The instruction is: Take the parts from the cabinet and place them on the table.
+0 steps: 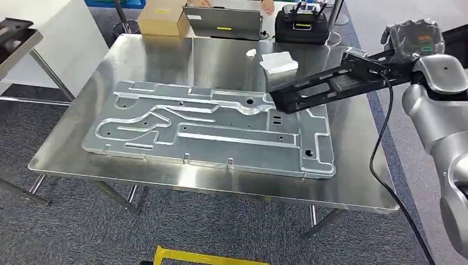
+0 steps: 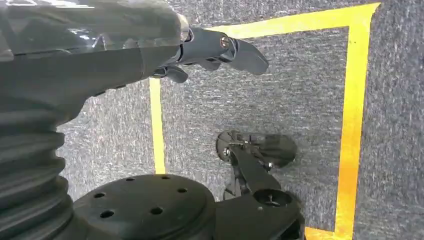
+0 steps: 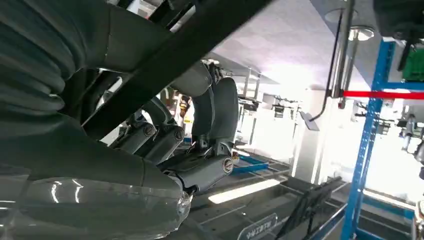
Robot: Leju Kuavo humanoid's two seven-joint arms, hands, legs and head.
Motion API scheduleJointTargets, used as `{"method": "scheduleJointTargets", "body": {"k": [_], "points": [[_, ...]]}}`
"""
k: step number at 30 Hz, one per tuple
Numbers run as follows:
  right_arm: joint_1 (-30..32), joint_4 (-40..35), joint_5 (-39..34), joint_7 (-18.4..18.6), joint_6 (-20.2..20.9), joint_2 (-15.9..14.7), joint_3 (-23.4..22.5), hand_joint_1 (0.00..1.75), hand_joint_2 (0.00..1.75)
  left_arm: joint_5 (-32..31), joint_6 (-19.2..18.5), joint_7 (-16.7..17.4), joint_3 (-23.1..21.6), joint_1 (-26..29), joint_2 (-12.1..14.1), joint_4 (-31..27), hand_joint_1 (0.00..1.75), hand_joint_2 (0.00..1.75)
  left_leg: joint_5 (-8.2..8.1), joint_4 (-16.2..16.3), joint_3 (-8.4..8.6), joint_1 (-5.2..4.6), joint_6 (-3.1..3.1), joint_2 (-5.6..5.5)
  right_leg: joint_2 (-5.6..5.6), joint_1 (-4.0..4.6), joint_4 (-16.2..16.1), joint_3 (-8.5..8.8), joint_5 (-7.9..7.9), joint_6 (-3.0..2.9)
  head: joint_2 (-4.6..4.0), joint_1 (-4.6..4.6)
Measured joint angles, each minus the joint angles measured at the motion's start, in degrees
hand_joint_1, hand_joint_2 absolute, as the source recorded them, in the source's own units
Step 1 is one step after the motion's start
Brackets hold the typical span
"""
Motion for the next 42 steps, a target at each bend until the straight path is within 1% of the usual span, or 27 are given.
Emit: {"method": "scheduleJointTargets", "body": {"k": [7, 16, 19, 22, 24, 26, 29, 32, 34, 37, 39, 42], "points": [[0.52, 0.22, 1.31, 0.42, 0.11, -0.28, -1.16, 1.75, 1.75, 0.02, 0.13, 0.15, -0.44, -0.09, 0.00, 0.13, 0.00, 1.75, 0.00, 0.00, 0.00, -0.01, 0.00, 0.01, 0.01, 0.00, 0.00, -0.02, 0.00, 0.00, 0.00, 0.00], [1.97, 0.24, 1.83, -0.63, -0.09, -0.33, -2.16, 1.75, 1.75, 0.02, 0.20, 0.31, -0.68, -0.08, 0.00, 0.13, 0.00, 1.75, 0.00, 0.00, -0.02, -0.01, 0.00, 0.00, 0.00, 0.00, 0.00, 0.00, 0.01, 0.01, 0.00, 0.00], [1.99, 0.22, 1.62, -1.12, -0.17, 0.00, -2.97, 1.75, 1.75, 0.02, 0.17, 0.31, -0.77, -0.06, 0.00, 0.13, 0.00, 1.75, 0.01, 0.00, -0.04, -0.01, 0.02, 0.00, 0.00, -0.01, 0.00, 0.00, 0.01, 0.02, 0.00, 0.00], [1.96, -0.63, 1.24, -2.71, -1.05, 0.83, -4.43, 1.75, 1.75, 0.06, 0.20, 0.31, -0.81, -0.04, 0.00, 0.13, 0.00, 1.75, 0.02, 0.00, -0.08, 0.00, 0.03, 0.00, -0.01, -0.01, 0.02, -0.01, 0.02, 0.02, 0.00, 0.00], [1.86, -1.71, 2.23, -4.83, -0.81, 1.84, -4.85, 1.75, 1.75, 0.09, 0.20, 0.31, -0.81, -0.05, 0.00, 0.15, 0.00, 1.75, 0.02, -0.01, -0.09, 0.00, 0.03, 0.00, -0.01, -0.01, 0.03, -0.01, 0.01, 0.02, 0.00, 0.00], [1.90, -2.93, 4.18, -6.28, -0.22, 3.81, -4.74, 1.75, 1.75, 0.09, 0.20, 0.33, -0.85, -0.13, 0.00, 0.15, 0.00, 1.75, 0.00, -0.03, -0.04, 0.00, 0.01, 0.11, 0.09, -0.01, 0.04, -0.04, 0.01, 0.01, 0.00, 0.00], [2.76, -4.74, 5.94, -7.67, 0.22, 7.44, -3.61, 1.75, 1.75, 0.09, 0.17, 0.26, -0.92, -0.45, 0.00, 0.15, 0.00, 1.75, 0.01, -0.03, -0.03, 0.04, 0.00, 0.13, 0.11, 0.02, 0.07, -0.08, 0.01, 0.01, 0.00, 0.00], [5.37, -7.40, 6.10, -9.61, 1.11, 11.00, -1.58, 1.75, 1.75, 0.13, 0.02, 0.07, -1.36, -0.63, -0.04, 0.15, 0.00, 1.75, 0.03, -0.03, -0.03, 0.11, -0.02, 0.10, 0.06, 0.09, 0.10, -0.06, -0.01, -0.01, 0.00, 0.00], [7.86, -10.04, 5.79, -10.40, 1.36, 13.12, 0.40, 1.75, 1.75, 0.15, 0.15, 0.09, -1.60, -0.60, -0.11, 0.15, 0.00, 1.75, 0.03, -0.04, -0.02, 0.13, -0.03, 0.07, 0.04, 0.10, 0.10, -0.05, -0.02, -0.02, 0.00, 0.00], [11.74, -13.09, 4.44, -11.30, 2.18, 15.71, 5.04, 1.75, 1.75, 0.17, 0.68, 0.22, -1.82, -0.64, -0.18, 0.15, 0.00, 1.75, 0.02, -0.05, -0.01, 0.12, -0.04, 0.06, 0.08, 0.10, 0.12, -0.07, -0.02, -0.02, 0.00, 0.00], [13.84, -14.76, 1.92, -11.74, 2.89, 16.77, 7.87, 1.75, 1.75, 0.17, 1.12, 0.33, -1.79, -0.59, -0.22, 0.15, 0.00, 1.75, 0.03, -0.05, -0.05, 0.10, -0.03, 0.04, 0.03, 0.10, 0.12, -0.09, -0.02, -0.01, 0.00, 0.00], [15.27, -16.37, -0.90, -12.02, 3.52, 17.73, 11.11, 1.75, 1.75, 0.17, 1.60, 0.37, -1.77, -0.30, -0.26, 0.15, 0.00, 1.75, 0.07, -0.04, -0.12, 0.09, 0.02, -0.07, -0.10, 0.10, 0.12, -0.11, -0.02, 0.00, 0.00, 0.00]]}}
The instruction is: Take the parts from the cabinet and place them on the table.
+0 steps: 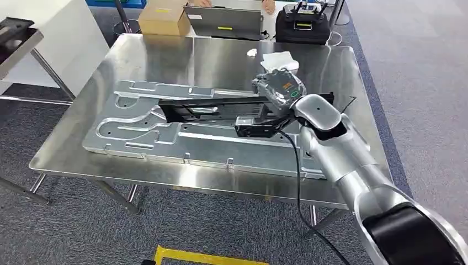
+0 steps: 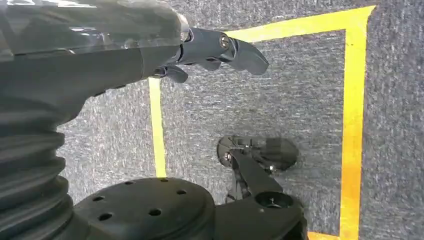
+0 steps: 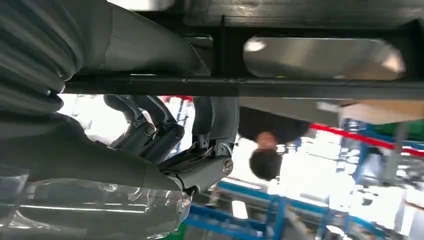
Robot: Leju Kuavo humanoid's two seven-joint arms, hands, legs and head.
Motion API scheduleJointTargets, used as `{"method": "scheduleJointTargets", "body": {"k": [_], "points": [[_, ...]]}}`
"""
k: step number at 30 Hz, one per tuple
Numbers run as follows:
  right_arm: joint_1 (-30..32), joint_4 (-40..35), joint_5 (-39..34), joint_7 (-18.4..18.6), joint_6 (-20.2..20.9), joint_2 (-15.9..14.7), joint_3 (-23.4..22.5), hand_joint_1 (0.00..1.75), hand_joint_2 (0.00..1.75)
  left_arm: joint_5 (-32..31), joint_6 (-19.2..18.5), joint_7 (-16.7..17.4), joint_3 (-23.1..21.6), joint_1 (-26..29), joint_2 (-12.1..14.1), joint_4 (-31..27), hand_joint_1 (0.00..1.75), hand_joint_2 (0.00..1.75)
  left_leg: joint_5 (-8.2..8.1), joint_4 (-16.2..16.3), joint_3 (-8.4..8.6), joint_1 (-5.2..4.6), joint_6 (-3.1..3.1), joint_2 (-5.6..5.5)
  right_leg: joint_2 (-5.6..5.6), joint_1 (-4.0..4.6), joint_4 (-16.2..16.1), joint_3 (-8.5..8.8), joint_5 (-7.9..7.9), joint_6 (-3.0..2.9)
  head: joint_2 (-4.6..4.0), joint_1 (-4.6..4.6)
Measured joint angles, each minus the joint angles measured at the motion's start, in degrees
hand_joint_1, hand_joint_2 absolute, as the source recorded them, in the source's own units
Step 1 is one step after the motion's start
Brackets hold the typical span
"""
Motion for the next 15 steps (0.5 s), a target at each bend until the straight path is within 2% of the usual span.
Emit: {"method": "scheduleJointTargets", "body": {"k": [6, 15], "points": [[0.62, -2.36, -3.34, 0.35, 0.02, 0.11, 4.68, 1.75, 1.75, 0.00, 0.85, 0.33, 0.17, 0.40, -0.11, 0.00, 0.00, 1.75, -0.01, 0.03, -0.01, -0.04, 0.05, -0.09, -0.03, -0.07, 0.00, -0.01, 0.01, 0.02, 0.00, 0.00], [0.63, -4.21, -4.93, 0.55, 0.61, -0.17, 6.75, 1.75, 1.75, 0.00, 0.72, 0.09, 0.35, 0.43, -0.17, 0.00, 0.00, 1.75, -0.01, 0.06, -0.02, -0.24, 0.05, -0.10, -0.04, -0.07, -0.01, -0.01, 0.01, 0.03, 0.00, 0.00]]}}
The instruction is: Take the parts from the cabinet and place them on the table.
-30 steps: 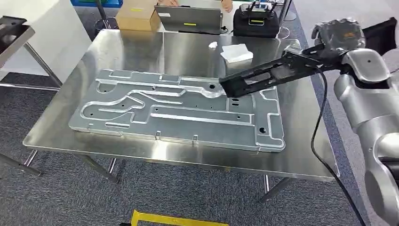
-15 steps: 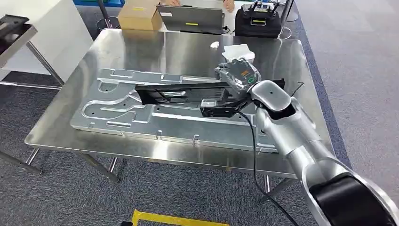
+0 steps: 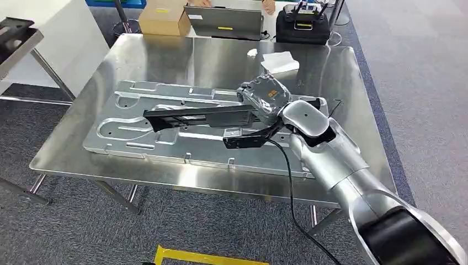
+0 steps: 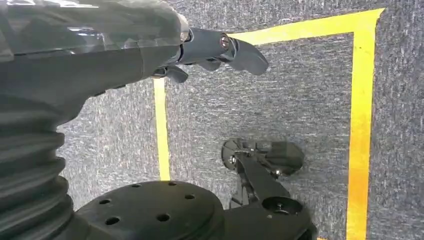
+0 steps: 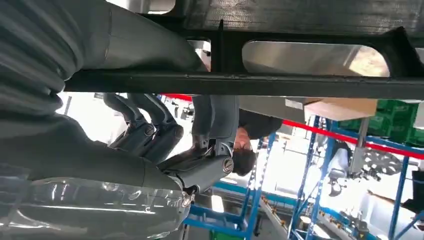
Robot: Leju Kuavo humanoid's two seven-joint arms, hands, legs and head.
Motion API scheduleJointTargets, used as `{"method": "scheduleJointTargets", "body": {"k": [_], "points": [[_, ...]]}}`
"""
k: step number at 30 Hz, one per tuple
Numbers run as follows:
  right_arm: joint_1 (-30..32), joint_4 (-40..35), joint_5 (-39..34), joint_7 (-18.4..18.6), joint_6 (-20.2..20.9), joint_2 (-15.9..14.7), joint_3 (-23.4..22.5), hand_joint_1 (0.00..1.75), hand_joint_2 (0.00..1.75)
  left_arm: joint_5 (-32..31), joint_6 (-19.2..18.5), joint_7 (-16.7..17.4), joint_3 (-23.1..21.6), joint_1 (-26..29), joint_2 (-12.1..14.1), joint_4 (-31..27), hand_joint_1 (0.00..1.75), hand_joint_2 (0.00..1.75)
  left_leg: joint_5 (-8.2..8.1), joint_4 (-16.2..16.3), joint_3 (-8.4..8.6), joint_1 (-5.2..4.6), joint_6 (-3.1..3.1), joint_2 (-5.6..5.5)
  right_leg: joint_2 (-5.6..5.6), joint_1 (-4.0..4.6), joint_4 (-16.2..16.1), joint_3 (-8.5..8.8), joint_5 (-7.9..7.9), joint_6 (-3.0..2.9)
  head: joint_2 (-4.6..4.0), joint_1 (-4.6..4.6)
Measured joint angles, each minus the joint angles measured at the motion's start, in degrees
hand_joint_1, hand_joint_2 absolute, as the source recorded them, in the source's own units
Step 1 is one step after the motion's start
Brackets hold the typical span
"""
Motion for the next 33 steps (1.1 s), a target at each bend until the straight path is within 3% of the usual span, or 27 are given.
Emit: {"method": "scheduleJointTargets", "body": {"k": [8, 21, 27, 30, 33], "points": [[0.81, -3.20, -1.27, -0.52, 1.05, -0.66, 2.34, 1.75, 1.75, 0.00, -1.14, -1.16, 2.30, 0.01, -0.02, 0.00, 0.00, 1.75, 0.00, 0.00, 0.00, 0.01, 0.00, 0.00, 0.00, 0.01, 0.00, -0.02, 0.00, 0.00, 0.00, 0.00], [1.54, -6.71, -3.11, 1.09, 1.42, -1.49, 6.69, 1.75, 1.75, 0.00, 0.81, -0.26, 3.94, 0.19, -0.37, 0.00, 0.00, 1.75, 0.00, 0.00, 0.00, 0.00, 0.00, 0.00, 0.00, 0.01, 0.00, -0.01, 0.00, 0.00, 0.00, 0.00], [1.12, -5.25, -4.33, 1.05, 1.18, -1.68, 6.65, 1.75, 1.75, -0.02, 1.49, 1.62, 4.48, 0.19, -0.46, 0.00, 0.00, 1.75, 0.00, 0.00, -0.01, 0.00, 0.00, 0.00, -0.01, 0.01, 0.00, 0.00, 0.00, 0.00, 0.00, 0.00], [0.70, -4.75, -4.40, 1.03, 1.58, -1.64, 6.65, 1.75, 1.75, -0.02, 0.04, 5.45, 5.07, 0.17, -0.48, 0.00, 0.00, 1.75, 0.00, 0.00, -0.01, 0.00, 0.00, 0.00, -0.01, 0.01, 0.00, -0.01, 0.00, 0.00, 0.00, 0.00], [0.54, -4.62, -4.51, 1.07, 1.99, -1.60, 6.67, 1.75, 1.75, -0.02, -2.36, 6.40, 5.09, 0.16, -0.46, 0.00, 0.00, 1.75, -0.12, 0.15, -0.05, -0.07, 0.16, 0.00, -0.03, -0.25, -0.09, 0.01, 0.01, 0.03, 0.00, 0.00]]}}
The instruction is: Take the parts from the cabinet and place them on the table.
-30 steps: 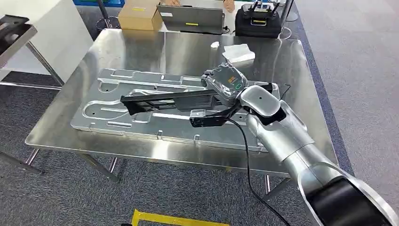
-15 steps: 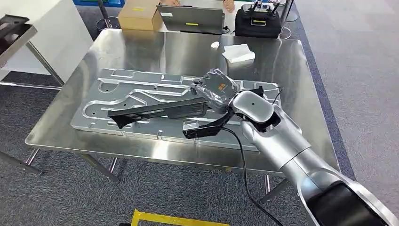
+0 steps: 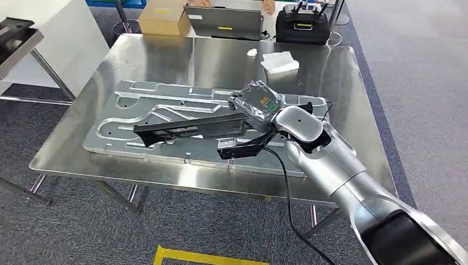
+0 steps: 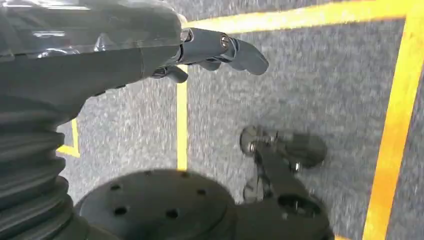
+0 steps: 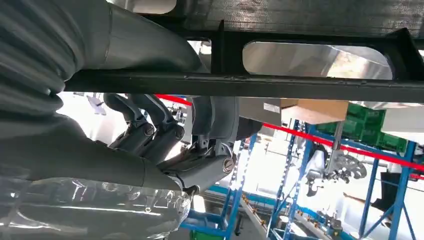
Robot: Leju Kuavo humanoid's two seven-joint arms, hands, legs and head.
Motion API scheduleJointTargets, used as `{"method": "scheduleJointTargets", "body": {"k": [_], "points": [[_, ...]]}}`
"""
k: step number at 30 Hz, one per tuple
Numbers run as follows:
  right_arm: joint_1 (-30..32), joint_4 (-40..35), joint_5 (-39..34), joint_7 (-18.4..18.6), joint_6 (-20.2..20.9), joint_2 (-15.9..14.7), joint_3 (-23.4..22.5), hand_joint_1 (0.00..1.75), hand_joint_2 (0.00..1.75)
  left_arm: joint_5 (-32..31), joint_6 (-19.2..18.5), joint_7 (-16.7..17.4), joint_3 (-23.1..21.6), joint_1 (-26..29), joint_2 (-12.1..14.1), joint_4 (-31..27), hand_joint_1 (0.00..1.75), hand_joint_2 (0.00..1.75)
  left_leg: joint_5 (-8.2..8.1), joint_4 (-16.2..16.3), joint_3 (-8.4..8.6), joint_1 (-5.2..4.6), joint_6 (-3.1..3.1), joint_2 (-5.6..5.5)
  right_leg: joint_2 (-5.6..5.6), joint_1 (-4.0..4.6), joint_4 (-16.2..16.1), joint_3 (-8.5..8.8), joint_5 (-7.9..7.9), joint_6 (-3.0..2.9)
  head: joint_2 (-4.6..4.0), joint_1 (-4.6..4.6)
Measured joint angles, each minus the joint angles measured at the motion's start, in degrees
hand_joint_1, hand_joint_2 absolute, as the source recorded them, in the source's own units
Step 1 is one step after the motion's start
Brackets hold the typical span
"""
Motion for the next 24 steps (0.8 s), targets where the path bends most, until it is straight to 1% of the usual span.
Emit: {"method": "scheduleJointTargets", "body": {"k": [3, 6, 8, 9, 10, 11, 12, 13, 14, 15, 16, 17, 18, 19, 20, 21, 22, 23, 24], "points": [[0.02, 0.02, 0.00, 0.00, -0.04, -0.11, 0.02, 1.75, 1.75, -0.15, -0.85, 0.09, -0.02, 0.02, 0.00, 0.00, 0.00, 1.75, -0.07, 0.14, -0.07, -0.01, 0.11, 0.01, -0.01, -0.02, 0.02, 0.00, -0.02, 0.18, 0.00, 0.00], [0.05, 0.02, 0.00, -0.02, -0.07, -0.26, 0.04, 1.75, 1.75, -0.15, -0.89, 0.37, -0.04, 0.02, 0.00, 0.00, 0.00, 1.75, -0.24, 0.39, -0.23, -0.06, 0.41, 0.01, -0.01, -0.09, 0.01, 0.01, 0.01, 0.48, 0.00, 0.00], [0.04, 0.02, 0.00, -0.04, -0.07, -0.26, 0.07, 1.75, 1.75, -0.15, -0.89, 0.59, -0.04, 0.02, 0.00, 0.00, 0.00, 1.75, -0.22, 0.43, -0.30, -0.28, 0.80, 0.01, -0.01, -0.32, -0.20, 0.06, 0.13, 0.92, 0.00, 0.00], [0.08, 0.02, 0.00, -0.04, -0.09, -0.28, 0.07, 1.75, 1.75, -0.15, -0.89, 0.66, -0.04, 0.02, 0.00, 0.02, 0.00, 1.75, -0.10, 0.09, -0.53, -0.28, 1.08, 0.00, 0.00, -0.29, 0.72, 0.17, 0.67, 1.27, 0.00, -0.02], [0.09, 0.02, 0.00, -0.07, -0.11, -0.28, 0.07, 1.75, 1.75, -0.15, -0.87, 0.68, -0.04, 0.01, 0.00, 0.02, 0.00, 1.75, -0.41, -0.17, -0.06, 0.03, 1.62, -0.01, 0.00, -0.17, 0.88, 0.19, 0.65, 1.38, 0.00, 0.00], [0.09, -0.02, 0.00, -0.07, -0.13, -0.31, 0.07, 1.75, 1.75, -0.15, -0.76, 0.70, -0.04, 0.03, -0.07, 0.02, 0.00, 1.75, -0.79, -0.45, 0.66, 0.17, 2.23, -0.07, -0.20, -0.28, 1.56, -0.56, 0.24, 1.61, 0.02, -0.02], [0.04, -0.02, 0.00, -0.15, -0.15, -0.31, 0.07, 1.75, 1.75, -0.15, -0.59, 0.78, -0.04, 0.05, -0.15, 0.02, 0.00, 1.75, -1.13, -0.46, 1.08, 0.10, 2.62, -0.16, -0.19, -0.35, 3.66, -1.50, -0.83, 1.57, -0.02, -0.02], [-0.01, 0.00, 0.00, -0.22, -0.13, -0.30, 0.09, 1.75, 1.75, -0.15, -0.46, 0.89, -0.04, 0.04, -0.17, 0.02, 0.00, 1.75, -1.27, -0.43, 1.36, 0.04, 2.77, -0.16, -0.16, -0.36, 7.14, -3.31, -2.54, 1.51, 0.00, 0.02], [0.04, 0.02, 0.00, -0.24, -0.11, -0.28, 0.11, 1.75, 1.75, -0.15, -0.37, 0.98, -0.04, 0.02, -0.24, 0.02, 0.00, 1.75, -1.49, -0.41, 1.66, -0.03, 2.85, -0.15, -0.14, -0.32, 12.05, -6.02, -4.62, 1.68, -0.02, 0.02], [0.12, 0.04, 0.00, -0.24, -0.07, -0.31, 0.15, 1.75, 1.75, -0.15, -0.24, 1.03, -0.04, 0.05, -0.28, 0.02, 0.00, 1.75, -1.62, -0.34, 1.87, -0.08, 2.84, -0.11, -0.14, -0.35, 16.10, -8.35, -6.17, 1.78, 0.00, 0.00], [0.21, 0.20, 0.00, -0.24, 0.00, -0.31, 0.20, 1.75, 1.75, -0.15, -0.13, 1.11, -0.04, 0.14, -0.35, 0.02, 0.00, 1.75, -1.76, -0.26, 2.17, -0.10, 2.71, -0.11, -0.14, -0.36, 18.49, -9.89, -6.68, 1.86, 0.00, 0.02], [0.31, 0.33, 0.00, -0.24, 0.02, -0.31, 0.22, 1.75, 1.75, -0.15, -0.08, 1.18, -0.04, 0.26, -0.39, 0.02, 0.00, 1.75, -2.01, -0.22, 2.58, -0.09, 2.47, -0.14, -0.14, -0.36, 18.13, -10.12, -5.89, 1.74, 0.00, 0.02], [0.30, 0.33, 0.00, -0.24, 0.02, -0.31, 0.26, 1.75, 1.75, -0.15, -0.04, 1.20, -0.04, 0.33, -0.48, 0.02, 0.00, 1.75, -2.35, -0.14, 3.08, -0.08, 2.30, -0.25, -0.16, -0.37, 15.27, -9.00, -3.78, 1.69, 0.00, 0.00], [0.26, 0.31, 0.00, -0.24, 0.02, -0.26, 0.28, 1.75, 1.75, -0.15, -0.04, 1.25, -0.04, 0.32, -0.59, 0.02, 0.00, 1.75, -2.81, -0.09, 3.71, -0.07, 2.08, -0.35, -0.16, -0.37, 10.39, -6.67, -1.01, 1.44, 0.00, 0.00], [0.22, 0.31, 0.00, -0.24, 0.02, -0.24, 0.31, 1.75, 1.75, -0.15, -0.04, 1.29, -0.04, 0.31, -0.63, 0.02, 0.00, 1.75, -3.39, -0.07, 4.43, -0.07, 1.84, -0.36, -0.16, -0.35, 4.74, -3.99, 1.90, 1.23, 0.00, 0.00], [0.22, 0.35, 0.00, -0.24, 0.02, -0.26, 0.29, 1.75, 1.75, -0.15, -0.04, 1.31, -0.04, 0.31, -0.77, 0.02, 0.00, 1.75, -3.84, -0.08, 4.60, -0.03, 1.54, -0.33, -0.08, -0.20, 1.80, -2.72, 2.69, 0.83, 0.00, 0.02], [0.01, 0.39, 0.00, -0.24, 0.09, -0.26, 0.31, 1.75, 1.75, -0.15, 0.05, 1.38, -0.07, 0.16, -0.79, 0.02, 0.00, 1.75, -4.01, -0.05, 4.70, -0.19, 1.14, -0.38, -0.16, 0.34, 0.60, -2.64, 1.08, 0.59, 0.00, 0.02], [-0.03, 0.42, -0.07, -0.26, 0.11, -0.16, 0.33, 1.75, 1.75, -0.15, 0.15, 1.55, -0.07, 0.12, -0.76, 0.02, 0.00, 1.75, -4.21, -0.33, 4.50, -0.11, 0.69, -0.38, -0.13, 0.40, 1.16, -2.41, 1.24, -0.14, 0.00, -0.02], [0.03, 0.46, -0.13, -0.26, 0.13, -0.13, 0.35, 1.75, 1.75, -0.15, 0.24, 1.66, -0.09, 0.20, -0.79, 0.02, 0.00, 1.75, -4.27, 0.00, 5.10, -0.13, 0.29, -0.32, -0.04, 0.43, 0.85, -2.32, 1.23, -0.50, 0.00, 0.00]]}}
